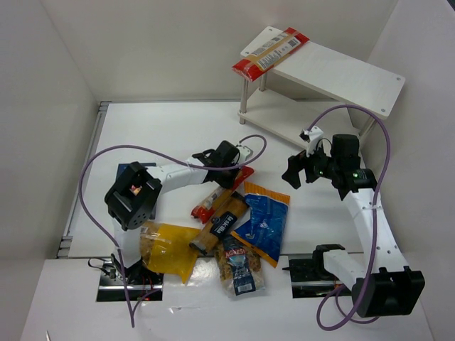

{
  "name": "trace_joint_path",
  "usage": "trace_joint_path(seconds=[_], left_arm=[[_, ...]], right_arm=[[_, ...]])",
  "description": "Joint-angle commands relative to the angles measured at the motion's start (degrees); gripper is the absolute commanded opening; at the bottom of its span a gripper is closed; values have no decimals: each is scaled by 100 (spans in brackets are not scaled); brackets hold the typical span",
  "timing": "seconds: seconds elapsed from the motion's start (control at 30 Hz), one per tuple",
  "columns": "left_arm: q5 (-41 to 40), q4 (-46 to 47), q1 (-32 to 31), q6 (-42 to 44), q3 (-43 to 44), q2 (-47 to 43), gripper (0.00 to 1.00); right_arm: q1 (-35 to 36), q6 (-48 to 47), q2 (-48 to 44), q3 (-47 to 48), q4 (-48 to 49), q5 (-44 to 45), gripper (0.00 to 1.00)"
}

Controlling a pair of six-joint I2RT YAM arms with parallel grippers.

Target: Place and organize the pasta boxes and bags onto the shelf

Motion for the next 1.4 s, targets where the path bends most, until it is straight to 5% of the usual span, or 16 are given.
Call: trace_joint_path(seconds=[0.0, 0.1, 0.33, 0.57, 0.83, 0.93, 1.13, 1.37], left_arm=[[-451, -454, -6, 104, -508, 226, 0], [-329, -383, 125, 411, -640, -874, 0], [2032, -612, 1494, 370, -622, -2378, 0], [3765, -479, 2735, 316, -843, -2248, 0], [6938, -208, 4151, -299, -772, -1931, 0], [7299, 3, 4354, -650, -649, -2193, 0], [7125, 1672, 4486, -2301, -790, -2941, 0], [6563, 2569, 4555, -3866, -693, -2951, 0]], right_arm=[[50, -73, -201, 16, 4, -135, 99], [50, -73, -271, 16, 4, -135, 99], [50, -73, -325, -36, 56, -135, 99], [50, -73, -325, -36, 56, -213, 99], [50, -91, 210, 192, 161, -1354, 99], [486, 477, 527, 192, 1079, -2199, 99], [2078, 831, 2406, 1640, 1664, -1533, 99], [2730, 1429, 4429, 3871, 1665, -1146, 98]])
